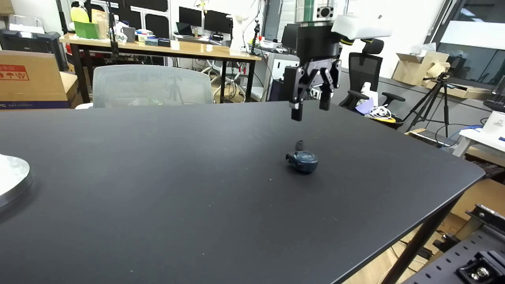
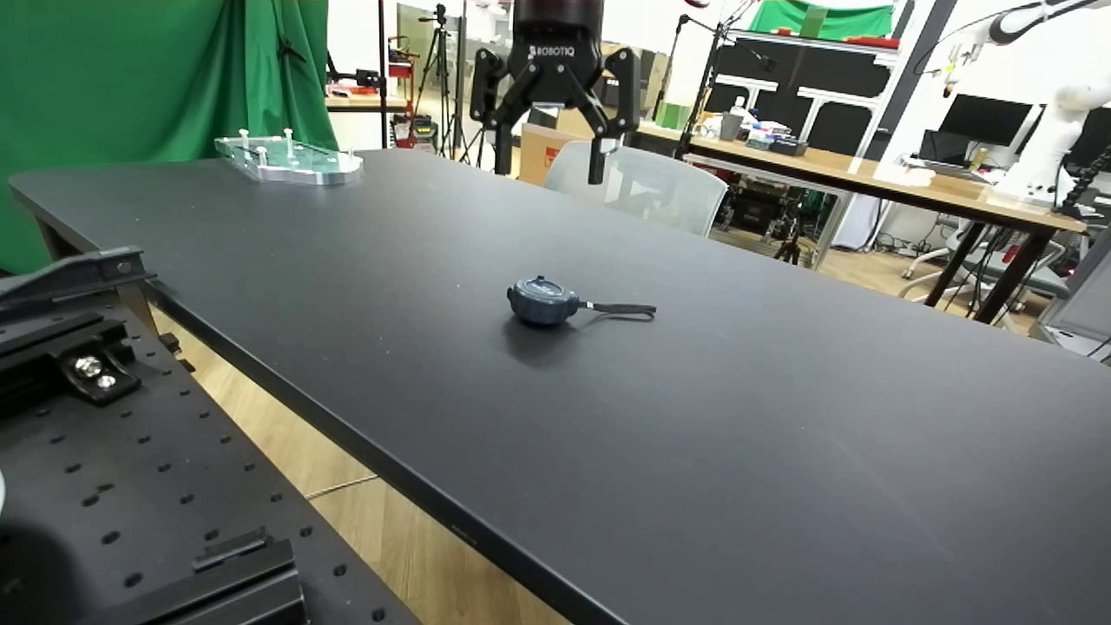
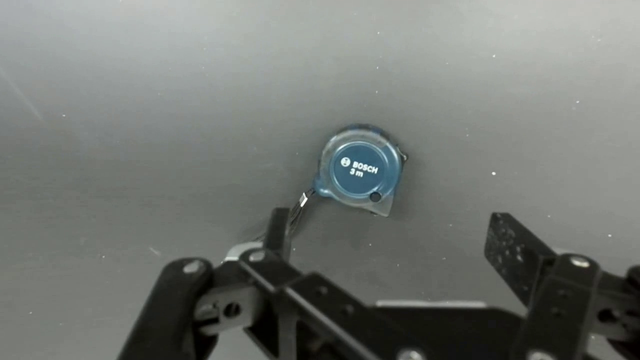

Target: Move the measuring tape forward

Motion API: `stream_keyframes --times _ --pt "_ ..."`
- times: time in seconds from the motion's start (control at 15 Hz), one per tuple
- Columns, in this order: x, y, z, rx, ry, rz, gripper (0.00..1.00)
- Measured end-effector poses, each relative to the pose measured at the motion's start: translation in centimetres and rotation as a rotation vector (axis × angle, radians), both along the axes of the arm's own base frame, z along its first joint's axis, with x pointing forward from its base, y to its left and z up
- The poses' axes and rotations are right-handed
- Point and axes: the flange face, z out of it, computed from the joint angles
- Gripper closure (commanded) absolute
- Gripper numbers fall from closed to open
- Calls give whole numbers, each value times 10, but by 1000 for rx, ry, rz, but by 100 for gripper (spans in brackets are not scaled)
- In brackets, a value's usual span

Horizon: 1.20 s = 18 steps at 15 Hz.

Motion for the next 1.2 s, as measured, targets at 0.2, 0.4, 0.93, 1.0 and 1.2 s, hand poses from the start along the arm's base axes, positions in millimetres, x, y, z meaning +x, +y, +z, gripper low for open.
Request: stream_keyframes --times 0.2,0.4,0.93,1.0,1.2 --pt "0 2 -1 27 1 -20 0" --pt "-3 6 -4 127 9 -88 0" --pt "-16 -24 -26 204 -54 -268 0" --pt "-17 -30 -30 200 -64 -287 0" --pt "-19 -45 -44 187 -73 -344 0"
